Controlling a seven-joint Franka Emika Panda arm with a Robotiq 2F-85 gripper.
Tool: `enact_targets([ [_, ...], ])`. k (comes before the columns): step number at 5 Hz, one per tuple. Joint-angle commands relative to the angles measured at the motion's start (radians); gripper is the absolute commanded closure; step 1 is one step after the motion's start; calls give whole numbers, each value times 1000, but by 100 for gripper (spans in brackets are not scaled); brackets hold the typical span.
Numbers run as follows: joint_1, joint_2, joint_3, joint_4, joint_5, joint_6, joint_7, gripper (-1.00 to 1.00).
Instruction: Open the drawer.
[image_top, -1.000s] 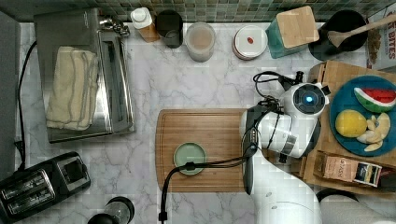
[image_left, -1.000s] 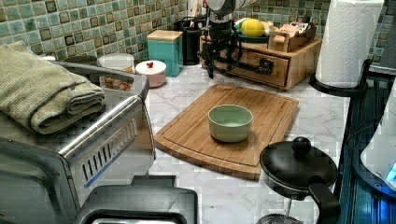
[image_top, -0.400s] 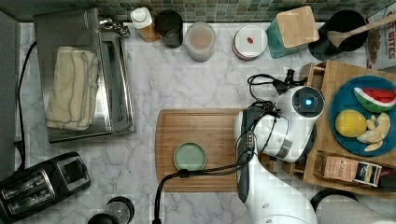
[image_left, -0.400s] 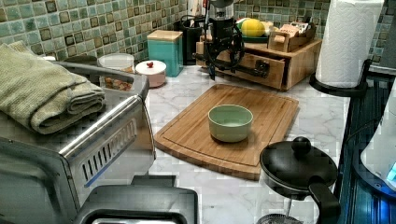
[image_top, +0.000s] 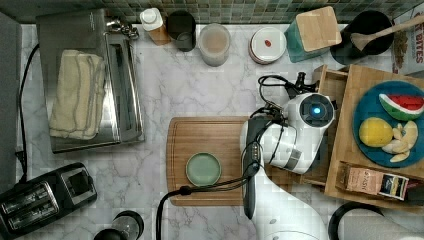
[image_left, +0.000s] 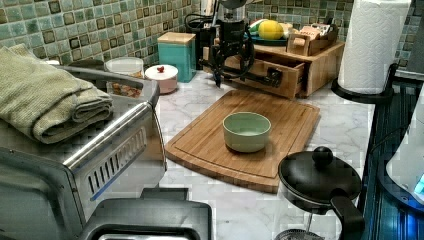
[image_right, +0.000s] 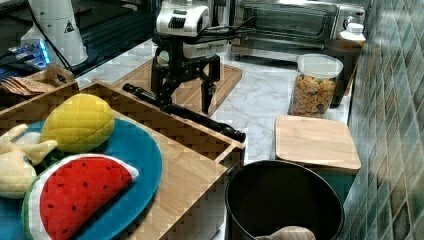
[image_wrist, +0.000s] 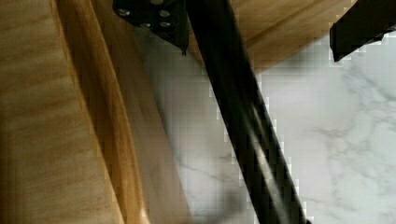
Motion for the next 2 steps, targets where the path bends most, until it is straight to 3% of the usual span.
enact_targets([
  [1,163,-119,202,-103,82,23,141,-100],
  [2,161,-118,241,-81,126,-5,118,-100],
])
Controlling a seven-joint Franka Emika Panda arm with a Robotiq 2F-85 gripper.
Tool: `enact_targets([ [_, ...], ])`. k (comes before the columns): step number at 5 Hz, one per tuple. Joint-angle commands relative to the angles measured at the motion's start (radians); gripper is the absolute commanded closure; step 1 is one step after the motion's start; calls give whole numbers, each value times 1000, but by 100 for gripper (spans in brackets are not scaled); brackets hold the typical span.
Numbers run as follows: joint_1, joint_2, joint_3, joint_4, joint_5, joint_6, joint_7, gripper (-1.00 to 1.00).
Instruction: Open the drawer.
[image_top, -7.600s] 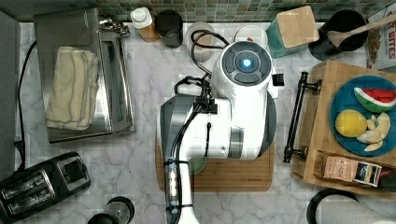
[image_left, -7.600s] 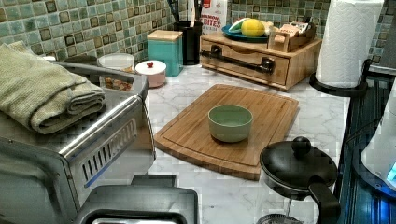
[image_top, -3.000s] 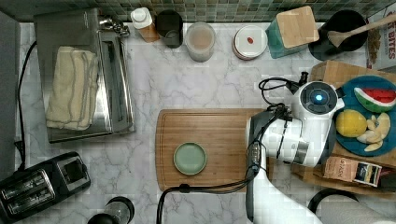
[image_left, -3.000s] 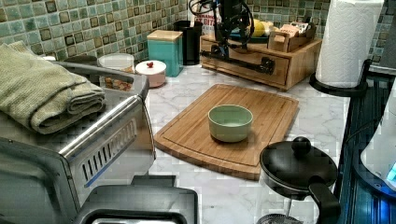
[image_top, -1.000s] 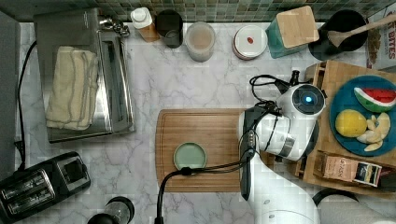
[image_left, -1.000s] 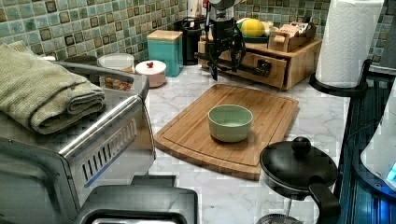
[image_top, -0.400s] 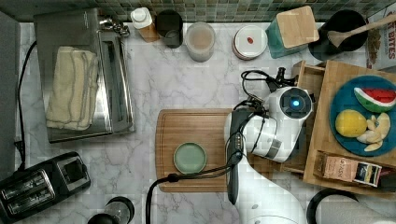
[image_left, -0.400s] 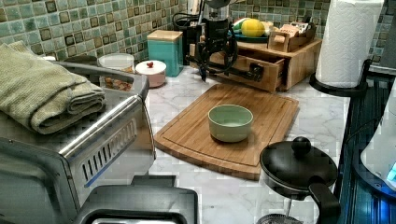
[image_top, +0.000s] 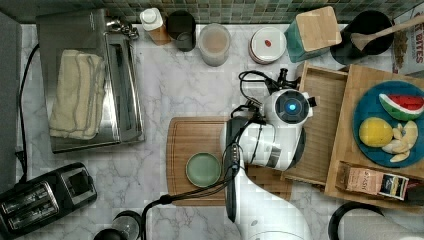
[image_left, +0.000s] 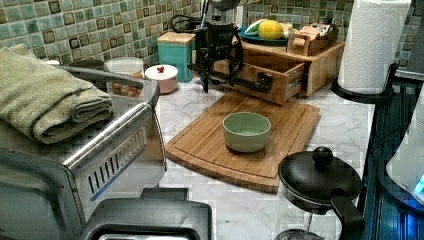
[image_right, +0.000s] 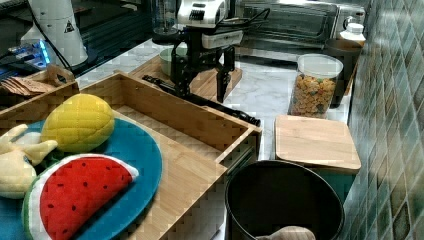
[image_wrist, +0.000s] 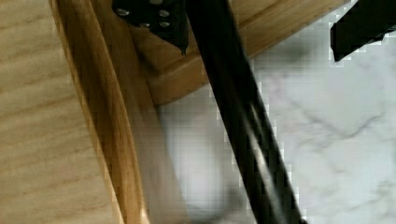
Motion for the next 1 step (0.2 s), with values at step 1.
enact_targets([
  [1,145,-96,194,-20,93,-53,62,-100],
])
